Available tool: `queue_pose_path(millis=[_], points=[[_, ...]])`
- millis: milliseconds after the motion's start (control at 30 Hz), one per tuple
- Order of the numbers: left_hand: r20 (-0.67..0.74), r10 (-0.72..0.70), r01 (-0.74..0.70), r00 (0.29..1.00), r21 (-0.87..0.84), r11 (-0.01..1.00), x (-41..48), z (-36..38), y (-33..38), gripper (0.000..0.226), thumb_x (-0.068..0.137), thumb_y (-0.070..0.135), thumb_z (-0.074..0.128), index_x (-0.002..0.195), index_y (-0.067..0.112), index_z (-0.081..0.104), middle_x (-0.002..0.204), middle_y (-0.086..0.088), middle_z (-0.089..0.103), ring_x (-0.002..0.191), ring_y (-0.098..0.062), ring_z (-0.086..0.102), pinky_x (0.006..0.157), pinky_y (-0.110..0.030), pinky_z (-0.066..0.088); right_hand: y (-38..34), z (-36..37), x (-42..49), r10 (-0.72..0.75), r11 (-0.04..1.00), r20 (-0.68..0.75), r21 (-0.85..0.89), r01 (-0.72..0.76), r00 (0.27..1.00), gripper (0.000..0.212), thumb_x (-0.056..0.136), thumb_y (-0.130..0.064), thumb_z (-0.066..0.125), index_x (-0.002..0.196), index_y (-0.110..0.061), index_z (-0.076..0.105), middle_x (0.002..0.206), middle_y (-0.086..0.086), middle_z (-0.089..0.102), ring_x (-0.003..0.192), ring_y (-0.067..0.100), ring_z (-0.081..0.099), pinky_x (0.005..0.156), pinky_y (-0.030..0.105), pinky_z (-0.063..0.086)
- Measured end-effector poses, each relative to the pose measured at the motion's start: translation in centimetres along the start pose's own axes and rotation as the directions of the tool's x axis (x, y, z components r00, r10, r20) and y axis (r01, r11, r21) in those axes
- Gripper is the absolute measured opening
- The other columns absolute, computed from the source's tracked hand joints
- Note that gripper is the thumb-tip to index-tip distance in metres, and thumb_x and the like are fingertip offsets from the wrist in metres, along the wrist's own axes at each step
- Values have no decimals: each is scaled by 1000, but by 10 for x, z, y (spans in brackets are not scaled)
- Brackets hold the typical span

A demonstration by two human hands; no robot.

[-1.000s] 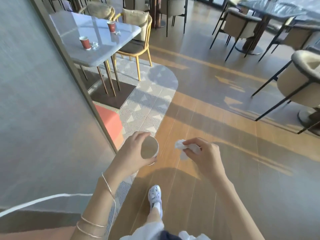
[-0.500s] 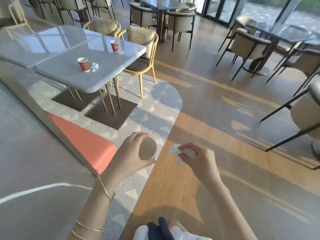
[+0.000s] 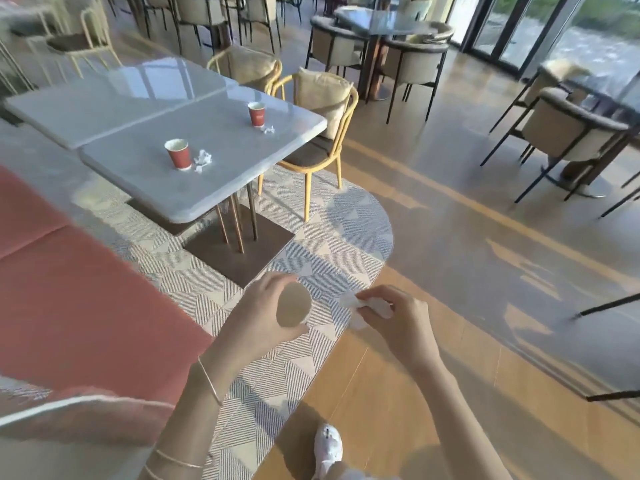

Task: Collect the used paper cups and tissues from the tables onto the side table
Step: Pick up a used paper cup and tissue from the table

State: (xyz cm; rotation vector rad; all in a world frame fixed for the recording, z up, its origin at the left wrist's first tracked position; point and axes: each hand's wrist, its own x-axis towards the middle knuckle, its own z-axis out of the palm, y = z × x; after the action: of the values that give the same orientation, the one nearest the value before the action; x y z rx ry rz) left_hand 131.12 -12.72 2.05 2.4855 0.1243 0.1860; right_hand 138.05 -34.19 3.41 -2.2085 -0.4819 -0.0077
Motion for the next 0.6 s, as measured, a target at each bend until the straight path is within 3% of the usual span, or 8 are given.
queue_pose_path(millis=[100, 433, 600], points=[[-66, -44, 42, 997, -26, 999, 51, 1, -4, 82, 60, 40, 83, 130, 22, 44, 129, 8, 44, 113, -11, 45, 92, -21, 32, 6, -1, 62, -64, 998, 48, -13, 65, 997, 19, 70, -11, 75, 82, -24, 71, 82, -18, 68, 77, -2, 59, 70, 9, 41], [-172, -261, 256, 950, -47, 965, 141, -1, -69, 84, 59, 46, 82, 131, 24, 44, 128, 11, 42, 111, -7, 43, 89, -23, 33, 17, 50, 204, -191, 981, 252, 28, 190, 949, 20, 70, -7, 76, 86, -17, 71, 86, -6, 71, 79, 13, 64, 72, 28, 49], [-182, -311, 303, 933, -70, 950, 192, -20, -117, 85, 59, 46, 82, 132, 24, 43, 130, 10, 41, 112, -9, 44, 94, -30, 38, 15, 92, 273, -203, 979, 284, 57, 195, 937, 19, 70, -8, 75, 85, -20, 71, 84, -12, 68, 75, 6, 61, 67, 13, 43]])
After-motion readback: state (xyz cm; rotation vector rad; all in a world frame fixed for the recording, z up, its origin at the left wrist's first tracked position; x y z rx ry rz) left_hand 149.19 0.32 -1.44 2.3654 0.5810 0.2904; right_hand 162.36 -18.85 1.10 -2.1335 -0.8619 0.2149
